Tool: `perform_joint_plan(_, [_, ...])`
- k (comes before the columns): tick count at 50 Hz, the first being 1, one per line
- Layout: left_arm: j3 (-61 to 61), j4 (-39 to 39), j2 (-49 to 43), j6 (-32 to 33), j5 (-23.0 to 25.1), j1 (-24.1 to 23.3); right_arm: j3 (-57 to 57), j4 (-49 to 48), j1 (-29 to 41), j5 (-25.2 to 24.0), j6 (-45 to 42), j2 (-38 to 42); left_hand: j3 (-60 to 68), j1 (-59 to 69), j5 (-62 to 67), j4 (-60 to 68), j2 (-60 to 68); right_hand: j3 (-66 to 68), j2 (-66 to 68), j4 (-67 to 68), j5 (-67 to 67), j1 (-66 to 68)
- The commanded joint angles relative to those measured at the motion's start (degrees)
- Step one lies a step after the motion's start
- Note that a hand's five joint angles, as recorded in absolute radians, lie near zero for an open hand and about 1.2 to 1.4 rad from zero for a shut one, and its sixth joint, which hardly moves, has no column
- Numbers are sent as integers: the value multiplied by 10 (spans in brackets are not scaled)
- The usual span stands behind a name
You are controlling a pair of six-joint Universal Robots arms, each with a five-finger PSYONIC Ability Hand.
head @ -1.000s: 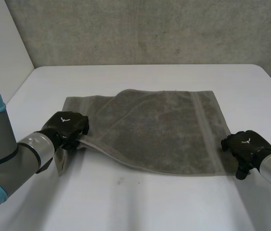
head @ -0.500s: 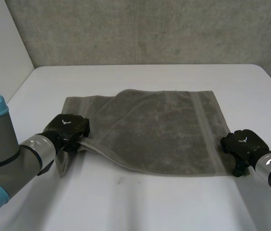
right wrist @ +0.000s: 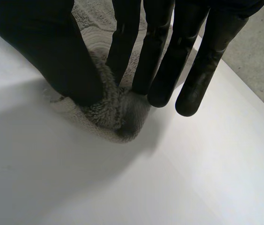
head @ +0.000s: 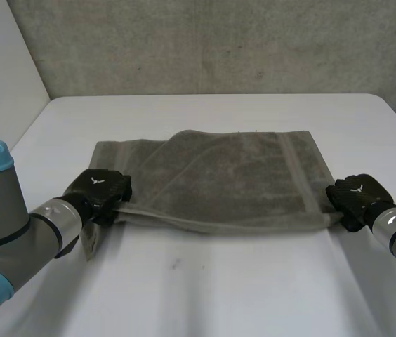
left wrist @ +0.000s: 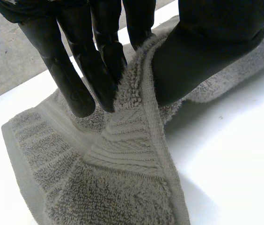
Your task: Fold the towel.
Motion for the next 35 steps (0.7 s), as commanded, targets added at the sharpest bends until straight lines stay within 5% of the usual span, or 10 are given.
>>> perform_joint_plan(1, [-1,2,-8,0,0,0,-3,0,0,4,2,-15,103,115,105,102,102,169,170,168,199,272])
perform_joint_plan(7, [-6,23,-26,1,-2,0,12,14,-3,19,2,-48,65,76,66,64,64,169,170,168,199,272])
perform_joint_plan(12, [-12,76,-54,4,-7,3,18,22,-4,21,2,-50,-128,-116,-126,-129,-129,169,170,168,199,272])
perform_joint_plan(35, [-33,93,-43,9,-97,10,19,50,-49,22,2,-60,-204,-193,-203,-205,-205,169,170,168,199,272])
